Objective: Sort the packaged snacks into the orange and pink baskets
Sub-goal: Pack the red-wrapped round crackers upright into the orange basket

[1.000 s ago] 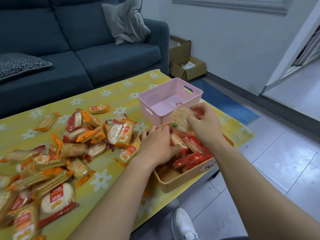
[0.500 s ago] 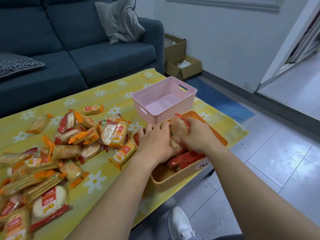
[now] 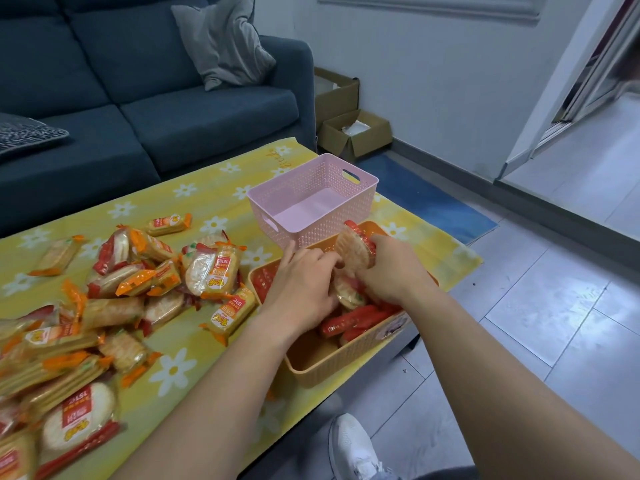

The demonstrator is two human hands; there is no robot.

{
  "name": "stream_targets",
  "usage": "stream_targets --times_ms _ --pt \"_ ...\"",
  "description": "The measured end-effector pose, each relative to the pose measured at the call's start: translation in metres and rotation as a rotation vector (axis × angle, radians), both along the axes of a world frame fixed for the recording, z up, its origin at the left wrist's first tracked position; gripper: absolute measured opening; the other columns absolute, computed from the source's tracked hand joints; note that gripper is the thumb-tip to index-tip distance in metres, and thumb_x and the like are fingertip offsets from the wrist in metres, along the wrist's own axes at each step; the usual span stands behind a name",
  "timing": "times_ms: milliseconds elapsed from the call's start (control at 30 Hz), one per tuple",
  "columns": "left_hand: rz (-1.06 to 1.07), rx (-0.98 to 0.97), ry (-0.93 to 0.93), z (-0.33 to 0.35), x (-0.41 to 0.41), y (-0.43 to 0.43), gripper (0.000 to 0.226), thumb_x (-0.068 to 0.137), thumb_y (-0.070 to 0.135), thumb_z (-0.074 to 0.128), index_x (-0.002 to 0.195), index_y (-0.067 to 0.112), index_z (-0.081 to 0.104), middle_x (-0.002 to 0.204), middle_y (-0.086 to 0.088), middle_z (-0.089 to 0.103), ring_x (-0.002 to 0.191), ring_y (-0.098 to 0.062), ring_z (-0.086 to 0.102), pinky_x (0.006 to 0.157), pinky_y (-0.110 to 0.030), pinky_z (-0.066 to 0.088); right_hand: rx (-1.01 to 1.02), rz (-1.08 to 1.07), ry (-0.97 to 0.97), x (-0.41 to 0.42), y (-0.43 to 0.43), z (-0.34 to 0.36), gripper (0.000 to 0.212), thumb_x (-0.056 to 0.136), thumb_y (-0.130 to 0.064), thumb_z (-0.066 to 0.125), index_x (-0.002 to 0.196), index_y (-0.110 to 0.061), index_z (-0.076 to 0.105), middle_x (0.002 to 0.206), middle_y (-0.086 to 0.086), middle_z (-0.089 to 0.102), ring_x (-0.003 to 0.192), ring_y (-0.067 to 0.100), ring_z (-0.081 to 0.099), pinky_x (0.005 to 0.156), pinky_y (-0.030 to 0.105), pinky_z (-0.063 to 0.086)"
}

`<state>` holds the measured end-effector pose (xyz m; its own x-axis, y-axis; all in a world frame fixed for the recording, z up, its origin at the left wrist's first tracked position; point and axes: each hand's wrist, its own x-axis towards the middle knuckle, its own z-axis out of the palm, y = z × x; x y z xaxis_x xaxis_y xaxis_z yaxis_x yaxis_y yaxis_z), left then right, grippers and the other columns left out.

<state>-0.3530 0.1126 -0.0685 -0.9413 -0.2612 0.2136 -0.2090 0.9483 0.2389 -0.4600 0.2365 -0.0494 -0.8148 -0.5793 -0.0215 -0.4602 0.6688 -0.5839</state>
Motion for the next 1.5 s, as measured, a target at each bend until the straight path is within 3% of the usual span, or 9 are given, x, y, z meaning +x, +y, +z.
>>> stream_targets --times_ms 133,233,567,667,767,1067,1200,1333,1500 --pt "-0.013 0.018 -0.022 -0.001 0.001 -0.004 0.033 0.09 0.026 0.06 0.122 0.024 0.07 0.104 0.001 0.064 0.108 -0.024 0.054 0.107 -0.034 0.035 0.007 0.003 -0.026 0.0 0.0 0.002 0.021 0.082 -0.023 0.069 0.101 -0.017 0.061 0.089 0.001 0.063 0.083 0.025 0.06 0.063 0.03 0.043" --pt "0.065 0.031 -0.103 -0.002 0.003 0.0 0.035 0.092 0.037 0.056 0.122 0.021 0.067 0.107 -0.003 0.054 0.112 -0.026 0.048 0.098 -0.034 0.04 -0.002 0.004 -0.039 0.0 0.0 0.003 0.02 0.084 -0.026 0.068 0.101 -0.018 0.062 0.09 0.002 0.065 0.083 0.024 0.062 0.065 0.031 0.048" --pt "0.178 0.044 -0.041 0.002 0.001 0.006 0.011 0.089 0.032 0.062 0.099 0.029 0.064 0.099 0.006 0.069 0.109 -0.021 0.053 0.1 -0.035 0.034 0.011 -0.021 0.012 -0.001 0.001 0.002 0.014 0.085 -0.022 0.067 0.097 -0.021 0.06 0.09 0.002 0.065 0.079 0.023 0.059 0.06 0.03 0.044" --pt "0.158 0.029 0.028 0.004 0.001 0.008 0.018 0.092 0.028 0.059 0.108 0.035 0.066 0.096 0.009 0.071 0.111 -0.018 0.054 0.11 -0.04 0.02 0.001 -0.029 0.025 -0.002 0.002 0.001 0.016 0.084 -0.023 0.068 0.097 -0.019 0.059 0.092 0.004 0.065 0.079 0.024 0.059 0.061 0.031 0.045" --pt "0.114 -0.019 0.137 0.012 0.003 0.003 0.026 0.097 0.032 0.052 0.115 0.038 0.069 0.1 0.011 0.069 0.109 -0.018 0.052 0.1 -0.039 0.025 -0.015 -0.028 0.006 -0.002 0.003 0.001 0.025 0.084 -0.026 0.068 0.105 -0.017 0.062 0.096 0.005 0.066 0.08 0.024 0.057 0.065 0.03 0.043" --pt "0.428 0.575 0.339 0.044 0.016 -0.026 0.036 0.104 0.038 0.049 0.079 0.012 0.058 0.077 0.0 0.061 0.069 -0.015 0.053 0.057 -0.031 0.036 -0.097 -0.054 -0.068 -0.002 0.008 0.009 0.021 0.086 -0.036 0.069 0.097 -0.026 0.054 0.085 -0.003 0.06 0.077 0.02 0.057 0.065 0.029 0.043" --pt "0.508 0.701 0.271 0.029 -0.003 -0.02 0.036 0.091 0.042 0.062 0.068 0.017 0.052 0.071 -0.005 0.068 0.067 -0.031 0.066 0.065 -0.042 0.054 -0.096 -0.071 -0.07 -0.003 0.007 0.009 0.026 0.087 -0.037 0.065 0.106 -0.022 0.056 0.094 0.001 0.062 0.082 0.023 0.055 0.07 0.031 0.043" --pt "0.554 0.55 0.213 0.017 -0.018 -0.014 0.024 0.091 0.038 0.064 0.079 0.024 0.049 0.083 -0.001 0.067 0.077 -0.026 0.065 0.067 -0.035 0.046 -0.089 -0.042 -0.113 -0.006 0.011 0.009 0.019 0.089 -0.033 0.061 0.103 -0.025 0.052 0.087 -0.007 0.059 0.08 0.019 0.056 0.062 0.031 0.041" --pt "0.44 0.507 0.125 0.021 -0.027 -0.015 0.031 0.1 0.042 0.046 0.082 0.022 0.062 0.076 -0.002 0.071 0.071 -0.026 0.071 0.073 -0.042 0.059 -0.052 -0.014 -0.106 -0.009 0.012 0.007 0.017 0.088 -0.031 0.057 0.102 -0.022 0.062 0.086 -0.003 0.067 0.08 0.019 0.061 0.074 0.036 0.054"
